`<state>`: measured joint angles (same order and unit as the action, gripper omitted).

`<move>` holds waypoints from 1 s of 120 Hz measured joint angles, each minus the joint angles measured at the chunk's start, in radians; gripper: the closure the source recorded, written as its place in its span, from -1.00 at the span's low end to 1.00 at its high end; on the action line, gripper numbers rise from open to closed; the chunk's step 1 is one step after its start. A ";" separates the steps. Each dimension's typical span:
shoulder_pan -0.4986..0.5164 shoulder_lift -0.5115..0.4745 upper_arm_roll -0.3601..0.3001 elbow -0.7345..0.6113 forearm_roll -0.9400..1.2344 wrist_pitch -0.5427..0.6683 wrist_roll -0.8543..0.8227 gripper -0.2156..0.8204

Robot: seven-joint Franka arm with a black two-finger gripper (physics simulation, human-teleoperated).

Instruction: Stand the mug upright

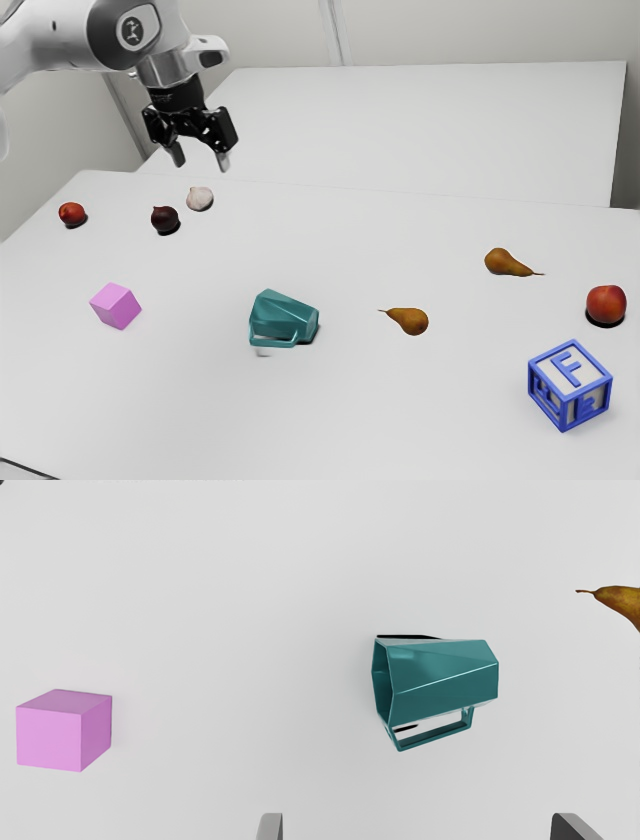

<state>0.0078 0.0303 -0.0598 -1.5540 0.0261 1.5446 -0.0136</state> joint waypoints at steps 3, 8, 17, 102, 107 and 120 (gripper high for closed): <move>-0.002 0.000 0.000 0.000 0.000 0.000 0.000 -0.54; -0.007 -0.001 0.000 0.000 0.001 0.000 0.000 -0.54; -0.015 -0.003 0.000 -0.003 0.001 0.001 0.000 -0.54; -0.007 -0.128 0.031 -0.305 -0.105 0.130 0.016 -0.54; -0.009 -0.127 0.039 -0.330 -0.123 0.156 0.024 -0.54; -0.002 -0.126 0.053 -0.375 -0.170 0.221 0.049 -0.54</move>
<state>0.0059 -0.0953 -0.0064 -1.9291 -0.1439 1.7659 0.0357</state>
